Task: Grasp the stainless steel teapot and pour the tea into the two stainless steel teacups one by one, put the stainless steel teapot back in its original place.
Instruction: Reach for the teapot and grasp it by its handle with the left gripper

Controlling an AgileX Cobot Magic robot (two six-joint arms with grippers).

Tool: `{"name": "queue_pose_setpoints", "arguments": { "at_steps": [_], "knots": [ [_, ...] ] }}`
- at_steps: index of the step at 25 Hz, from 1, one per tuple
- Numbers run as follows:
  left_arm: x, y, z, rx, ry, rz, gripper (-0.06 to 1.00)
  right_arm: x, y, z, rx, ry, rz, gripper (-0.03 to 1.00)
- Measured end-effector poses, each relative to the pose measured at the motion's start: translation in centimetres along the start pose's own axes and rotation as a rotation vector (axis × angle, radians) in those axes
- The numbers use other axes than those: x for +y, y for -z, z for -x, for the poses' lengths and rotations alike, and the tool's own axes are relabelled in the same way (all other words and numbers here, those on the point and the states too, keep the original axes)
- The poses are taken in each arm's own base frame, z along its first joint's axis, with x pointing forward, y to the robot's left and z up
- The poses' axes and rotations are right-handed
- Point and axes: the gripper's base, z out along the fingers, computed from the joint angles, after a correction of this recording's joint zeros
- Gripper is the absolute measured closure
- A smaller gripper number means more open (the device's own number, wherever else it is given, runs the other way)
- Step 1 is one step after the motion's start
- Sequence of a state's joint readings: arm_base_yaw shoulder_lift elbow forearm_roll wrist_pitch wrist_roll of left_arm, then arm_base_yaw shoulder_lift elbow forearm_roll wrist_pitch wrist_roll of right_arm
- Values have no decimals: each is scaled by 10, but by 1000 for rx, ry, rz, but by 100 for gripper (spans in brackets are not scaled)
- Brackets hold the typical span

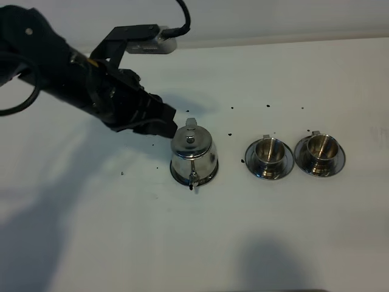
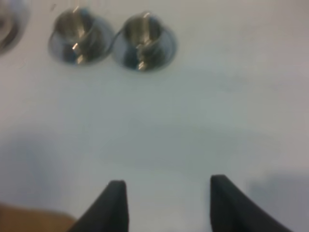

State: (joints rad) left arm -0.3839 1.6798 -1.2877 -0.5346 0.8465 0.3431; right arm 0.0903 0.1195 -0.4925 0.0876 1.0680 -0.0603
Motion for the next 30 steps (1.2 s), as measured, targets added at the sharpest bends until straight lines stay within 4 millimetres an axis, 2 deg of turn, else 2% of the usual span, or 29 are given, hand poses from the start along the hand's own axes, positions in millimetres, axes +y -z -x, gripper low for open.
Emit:
{"name": "queue_pose_setpoints", "arguments": {
  "at_steps": [10,14,20,26,30],
  "knots": [
    [5,-2,44,55,47,56,57,3,15,-10,-128,-39,-65,69],
    [-1,-10,57,116,22,122,57,3,15,-10,-130,-50,-82,73],
    [-9,-25,71,188,31,180,57,3,15,-10,-130,-50,-82,75],
    [-2,-34,88,168,67,228,57,3,15,-10,-130,-51,-81,75],
    [3,-47,90,188,36,227,57,3,15,-10,-130,-51,-81,75]
  ]
}}
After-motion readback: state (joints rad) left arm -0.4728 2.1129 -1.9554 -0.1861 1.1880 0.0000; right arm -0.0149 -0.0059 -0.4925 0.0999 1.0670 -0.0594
